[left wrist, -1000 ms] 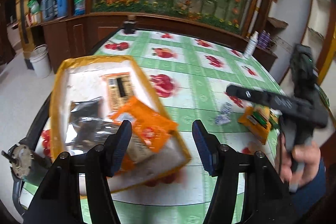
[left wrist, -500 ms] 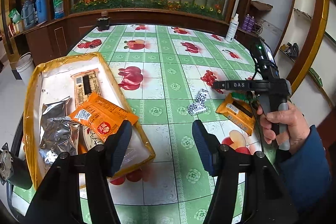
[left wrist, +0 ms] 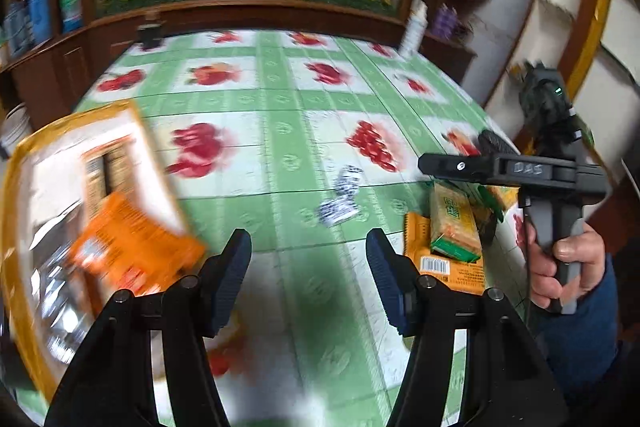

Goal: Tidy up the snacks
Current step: 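Move both tools back to the table toward the WEIDAN biscuit pack and white candies, then grasp the yellow WEIDAN biscuit pack with right tool while left tool grasps a white candy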

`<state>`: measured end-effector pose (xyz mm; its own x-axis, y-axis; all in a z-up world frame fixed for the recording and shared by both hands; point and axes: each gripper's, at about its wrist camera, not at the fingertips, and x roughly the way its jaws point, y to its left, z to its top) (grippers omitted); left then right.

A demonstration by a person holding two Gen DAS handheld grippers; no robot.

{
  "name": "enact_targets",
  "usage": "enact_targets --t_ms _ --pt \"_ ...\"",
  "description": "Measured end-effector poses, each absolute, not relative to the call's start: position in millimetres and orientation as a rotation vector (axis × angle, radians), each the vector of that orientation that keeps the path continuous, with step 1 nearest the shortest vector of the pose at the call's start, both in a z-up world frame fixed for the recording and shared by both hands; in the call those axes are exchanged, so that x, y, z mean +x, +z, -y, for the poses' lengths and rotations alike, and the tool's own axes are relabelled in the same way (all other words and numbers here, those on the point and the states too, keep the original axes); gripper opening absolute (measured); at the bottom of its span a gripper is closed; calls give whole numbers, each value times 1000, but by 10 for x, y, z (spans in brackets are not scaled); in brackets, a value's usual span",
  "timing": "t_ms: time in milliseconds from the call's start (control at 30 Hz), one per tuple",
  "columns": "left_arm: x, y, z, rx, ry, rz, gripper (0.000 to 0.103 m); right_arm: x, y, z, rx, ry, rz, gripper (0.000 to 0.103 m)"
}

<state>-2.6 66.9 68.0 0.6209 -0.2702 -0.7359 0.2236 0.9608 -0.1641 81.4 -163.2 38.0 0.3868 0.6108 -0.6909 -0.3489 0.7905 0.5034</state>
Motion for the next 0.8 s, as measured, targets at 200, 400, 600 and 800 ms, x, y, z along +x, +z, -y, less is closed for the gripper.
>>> enact_targets --t_ms 200,400,600,800 --pt "458 466 -282 -9 -356 -964 58 868 341 1925 416 571 -979 62" --pt "620 294 -113 56 -367 -999 58 914 320 2156 546 568 -983 62" --pt "452 267 -28 105 -406 -999 58 882 332 2197 584 583 -984 62" --pt "458 234 13 146 -348 -991 36 811 329 2211 575 579 -991 62"
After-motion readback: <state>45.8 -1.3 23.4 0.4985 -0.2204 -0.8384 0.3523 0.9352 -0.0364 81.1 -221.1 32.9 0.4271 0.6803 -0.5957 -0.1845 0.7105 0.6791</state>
